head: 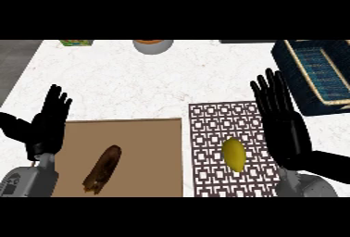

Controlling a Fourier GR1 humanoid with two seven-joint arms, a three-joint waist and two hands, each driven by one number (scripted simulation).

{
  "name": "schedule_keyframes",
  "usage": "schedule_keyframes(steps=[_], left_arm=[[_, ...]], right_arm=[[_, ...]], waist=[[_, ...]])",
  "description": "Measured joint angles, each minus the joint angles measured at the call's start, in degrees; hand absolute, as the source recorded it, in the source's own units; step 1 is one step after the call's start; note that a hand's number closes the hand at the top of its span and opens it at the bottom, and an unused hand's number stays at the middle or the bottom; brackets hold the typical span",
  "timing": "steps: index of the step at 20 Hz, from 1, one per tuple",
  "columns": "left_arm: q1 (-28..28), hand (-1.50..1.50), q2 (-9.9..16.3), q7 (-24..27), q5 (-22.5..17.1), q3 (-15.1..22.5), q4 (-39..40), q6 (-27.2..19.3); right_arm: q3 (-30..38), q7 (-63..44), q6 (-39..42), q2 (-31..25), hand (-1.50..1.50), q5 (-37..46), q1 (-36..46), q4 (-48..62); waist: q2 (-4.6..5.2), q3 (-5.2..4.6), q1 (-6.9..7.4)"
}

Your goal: Pick the lemon from the placemat and place it in the basket

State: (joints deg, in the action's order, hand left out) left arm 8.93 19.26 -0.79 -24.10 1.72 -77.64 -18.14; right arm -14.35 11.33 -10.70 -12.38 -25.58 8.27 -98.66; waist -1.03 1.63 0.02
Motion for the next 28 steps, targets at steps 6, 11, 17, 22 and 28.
schedule_keyframes(steps=[6, 11, 17, 22, 28], left_arm=[[1.8, 0.00, 5.7, -3.5, 4.0, 2.5, -1.4, 2.9], [2.6, 0.00, 7.1, -5.6, 4.9, 5.3, -0.9, 6.4], [3.1, 0.00, 8.1, -6.6, 5.2, 4.7, 1.0, 8.8], [3.5, 0.00, 7.9, -7.2, 5.8, 4.3, 1.6, 9.3], [3.2, 0.00, 8.0, -7.7, 5.9, 4.1, 1.6, 9.3]], right_arm=[[8.6, 1.2, 12.8, -6.7, 1.50, -6.6, 9.8, 8.0], [-1.2, 7.3, 19.8, -13.9, -1.50, 10.2, 13.5, 6.3], [-13.4, 6.0, 8.5, -5.5, -1.50, 28.7, 11.7, 2.6], [-15.9, -13.5, 8.3, -4.7, -1.50, 33.6, 15.6, -4.4], [-13.8, -34.0, 16.2, -14.5, -1.50, 39.6, 24.9, -7.2]], waist=[[1.25, -1.13, 0.84], [1.38, -1.53, 1.64], [1.02, -1.64, 0.37], [0.70, -1.73, -0.20], [0.11, -1.96, -0.91]])
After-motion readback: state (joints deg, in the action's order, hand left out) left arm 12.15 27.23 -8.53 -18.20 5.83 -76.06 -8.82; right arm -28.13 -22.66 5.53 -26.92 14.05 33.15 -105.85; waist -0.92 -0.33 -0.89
